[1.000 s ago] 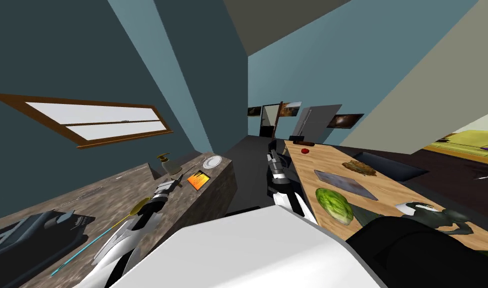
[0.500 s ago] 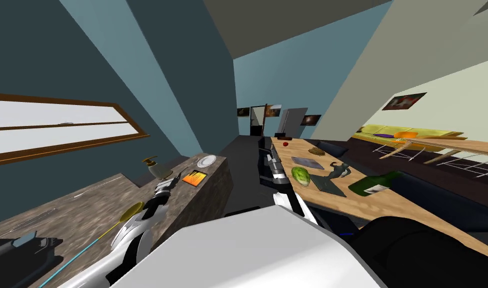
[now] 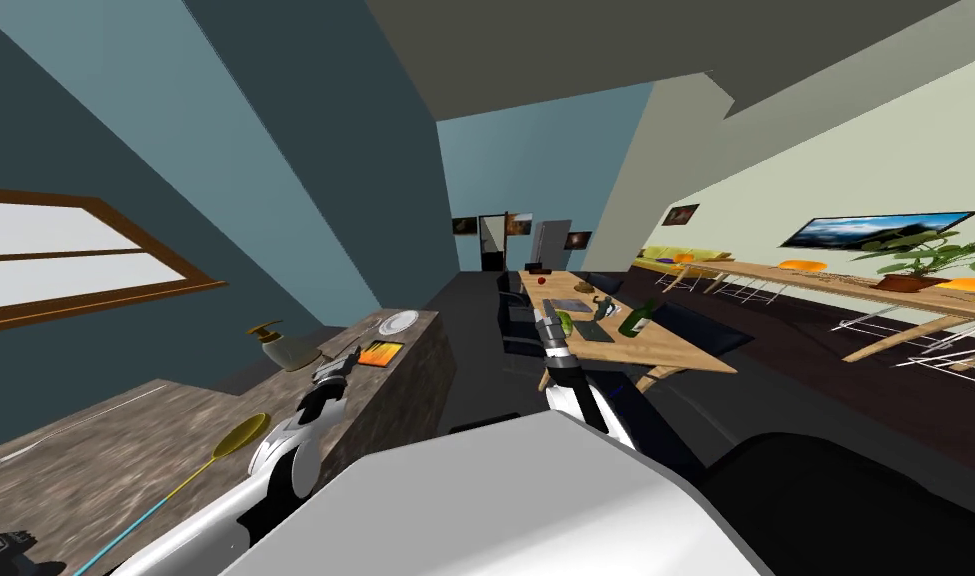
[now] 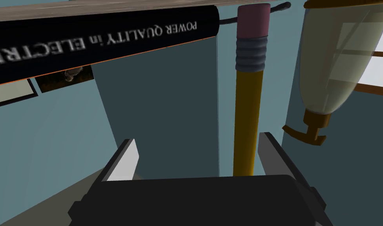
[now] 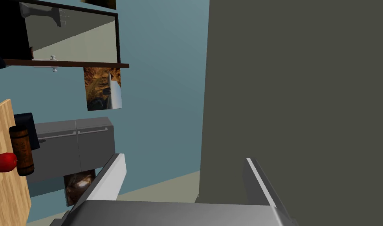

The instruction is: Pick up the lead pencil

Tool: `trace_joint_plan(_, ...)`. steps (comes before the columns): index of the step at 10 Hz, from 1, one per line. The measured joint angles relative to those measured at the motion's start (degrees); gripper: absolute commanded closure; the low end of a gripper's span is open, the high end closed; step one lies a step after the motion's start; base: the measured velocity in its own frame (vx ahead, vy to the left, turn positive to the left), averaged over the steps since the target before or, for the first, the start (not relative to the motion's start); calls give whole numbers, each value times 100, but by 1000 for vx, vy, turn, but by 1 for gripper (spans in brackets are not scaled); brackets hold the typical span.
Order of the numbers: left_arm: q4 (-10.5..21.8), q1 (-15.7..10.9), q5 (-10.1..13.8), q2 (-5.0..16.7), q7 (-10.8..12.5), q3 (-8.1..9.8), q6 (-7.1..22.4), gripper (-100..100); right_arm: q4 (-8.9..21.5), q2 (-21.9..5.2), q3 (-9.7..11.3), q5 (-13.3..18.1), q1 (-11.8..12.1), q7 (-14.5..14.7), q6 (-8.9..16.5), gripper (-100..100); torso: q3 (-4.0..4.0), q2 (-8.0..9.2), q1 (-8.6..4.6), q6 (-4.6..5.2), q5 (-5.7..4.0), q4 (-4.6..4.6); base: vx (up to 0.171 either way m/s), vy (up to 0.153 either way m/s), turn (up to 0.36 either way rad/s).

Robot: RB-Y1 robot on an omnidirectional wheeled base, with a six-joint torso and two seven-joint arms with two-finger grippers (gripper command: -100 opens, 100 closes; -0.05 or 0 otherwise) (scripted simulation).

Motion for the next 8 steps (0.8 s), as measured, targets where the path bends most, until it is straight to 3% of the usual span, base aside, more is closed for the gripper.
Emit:
trace_joint_plan(1, 15, -10, 3, 0, -28, 5, 14, 100, 0, 0, -1, 0, 3, 0, 0, 0, -21, -38, 1, -6, 0, -7, -17, 1, 8)
trace_joint_plan(5, 13, -9, 0, -2, -29, 1, 11, 100, 0, 0, -1, 0, 4, 0, -1, 0, -47, -82, 8, -10, 3, -18, -2, 0, -3)
trace_joint_plan(6, 13, -9, -1, -2, -30, 1, 11, 0, 0, 0, -1, 0, 4, 0, -1, 0, -48, -83, 9, -10, 3, -19, 0, 0, 0)
trace_joint_plan(7, 13, -9, -1, -2, -30, 1, 10, 100, 0, 0, -1, 0, 4, 0, -1, 0, -48, -83, 10, -10, 3, -19, 159, -19, 346)
trace_joint_plan(8, -109, 113, -54, 11, 97, -117, -66, 100, -1, 0, -2, 0, 8, 0, -1, 0, -67, -121, 7, -35, -3, -24, 232, -5, 416)
